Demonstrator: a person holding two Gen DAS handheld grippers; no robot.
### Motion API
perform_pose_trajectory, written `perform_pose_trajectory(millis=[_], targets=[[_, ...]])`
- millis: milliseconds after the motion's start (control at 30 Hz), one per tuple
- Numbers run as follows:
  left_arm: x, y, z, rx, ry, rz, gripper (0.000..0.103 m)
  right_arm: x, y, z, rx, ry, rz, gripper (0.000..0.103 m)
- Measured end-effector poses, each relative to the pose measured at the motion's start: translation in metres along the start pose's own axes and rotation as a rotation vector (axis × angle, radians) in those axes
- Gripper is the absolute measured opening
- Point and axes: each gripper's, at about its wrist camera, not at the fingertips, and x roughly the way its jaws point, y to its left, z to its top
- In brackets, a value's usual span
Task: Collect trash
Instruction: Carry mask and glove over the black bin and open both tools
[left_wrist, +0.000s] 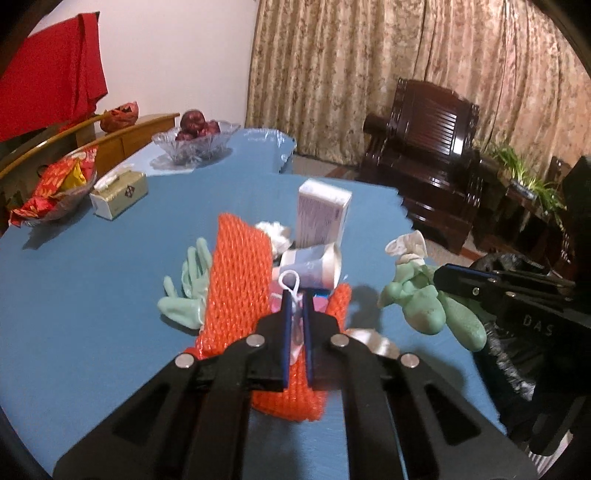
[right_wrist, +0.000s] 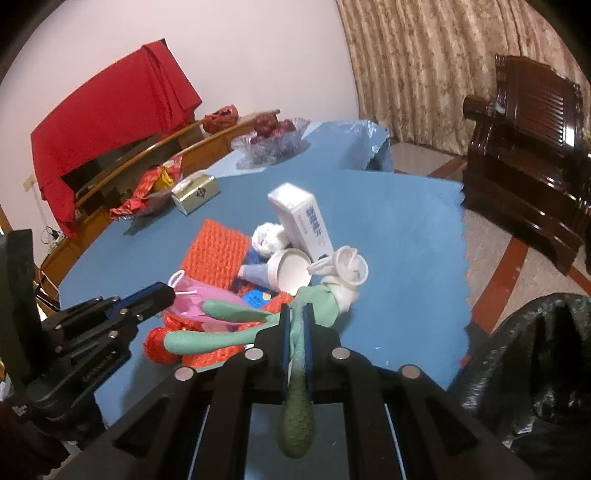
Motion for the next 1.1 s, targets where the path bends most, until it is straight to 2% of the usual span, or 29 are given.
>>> perform_pose_trajectory(millis=[233, 467, 800, 1100], targets=[[-0.031, -0.023, 0.015, 0.002, -0.058, -0.054, 0.005, -0.046, -0.008, 0.007, -0.001, -0.063, -0.022, 0.007], [-0.042, -0.079, 0.018, 0.068, -0.066, -0.17, 0.005, -0.1, -0.039, -0.007, 0.034, -0.109, -0.103, 0.007], [-0.026, -0.173, 0.01, 0.161, -0.036, -0.333, 0.005, -0.164, -0.116, -0.052, 0.144, -0.117, -0.283, 0.007], [0.006, -0.255, -0.008, 0.241, 0.022, -0.428, 0.005, -0.176, -0.182, -0.094, 0.251, -0.067, -0.393, 0.007]])
